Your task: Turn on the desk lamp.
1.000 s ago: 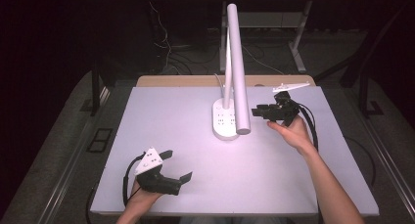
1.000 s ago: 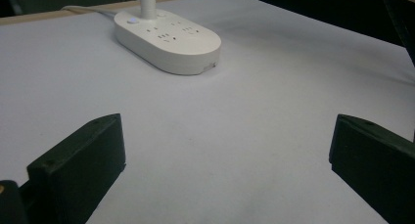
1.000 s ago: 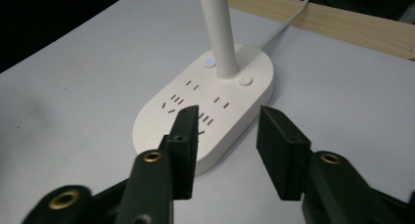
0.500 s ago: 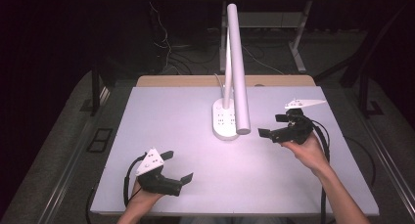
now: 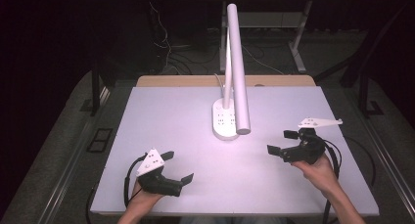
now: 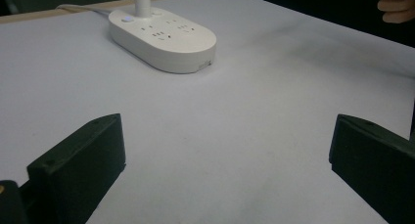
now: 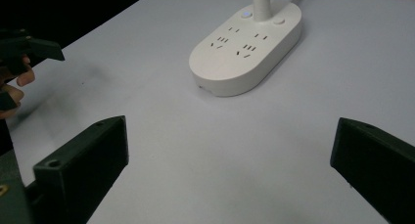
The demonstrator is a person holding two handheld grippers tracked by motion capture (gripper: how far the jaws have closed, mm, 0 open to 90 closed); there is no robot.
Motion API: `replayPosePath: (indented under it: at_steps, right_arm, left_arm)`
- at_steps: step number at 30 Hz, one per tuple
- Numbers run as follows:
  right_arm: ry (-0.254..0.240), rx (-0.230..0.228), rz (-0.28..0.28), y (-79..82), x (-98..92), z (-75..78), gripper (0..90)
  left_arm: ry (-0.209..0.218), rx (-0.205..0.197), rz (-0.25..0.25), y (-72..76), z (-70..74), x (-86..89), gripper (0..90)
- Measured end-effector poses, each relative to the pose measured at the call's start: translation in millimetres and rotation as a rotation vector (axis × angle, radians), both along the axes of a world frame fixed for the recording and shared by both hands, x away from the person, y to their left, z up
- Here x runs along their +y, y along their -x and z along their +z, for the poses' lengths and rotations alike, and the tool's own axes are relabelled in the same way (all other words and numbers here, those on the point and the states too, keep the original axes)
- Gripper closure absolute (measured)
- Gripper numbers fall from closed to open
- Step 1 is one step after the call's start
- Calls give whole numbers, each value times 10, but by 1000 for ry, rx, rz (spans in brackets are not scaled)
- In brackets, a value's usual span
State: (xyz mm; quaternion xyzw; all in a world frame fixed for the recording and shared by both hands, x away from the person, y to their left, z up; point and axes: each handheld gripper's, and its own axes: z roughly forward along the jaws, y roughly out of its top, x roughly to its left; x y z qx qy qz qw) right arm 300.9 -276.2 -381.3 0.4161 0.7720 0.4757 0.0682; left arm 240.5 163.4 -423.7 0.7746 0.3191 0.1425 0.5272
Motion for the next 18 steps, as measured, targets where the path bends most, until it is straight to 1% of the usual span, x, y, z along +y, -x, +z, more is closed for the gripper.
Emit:
replayPosePath:
  at_steps: [8,11,14,18]
  right_arm:
    - [-4,-3,3,227,-36,-144,2]
    - [4,-6,2,320,-42,-197,2]
    - [6,-10,-11,402,-68,-252,2]
    - [0,-4,-33,499,-107,-334,2]
  left_arm:
    - [0,-1,0,2,0,-2,0]
    - [-1,-1,1,4,2,0,0]
    - [-1,-1,2,5,1,0,0]
    - [-1,-1,2,3,-1,-4,0]
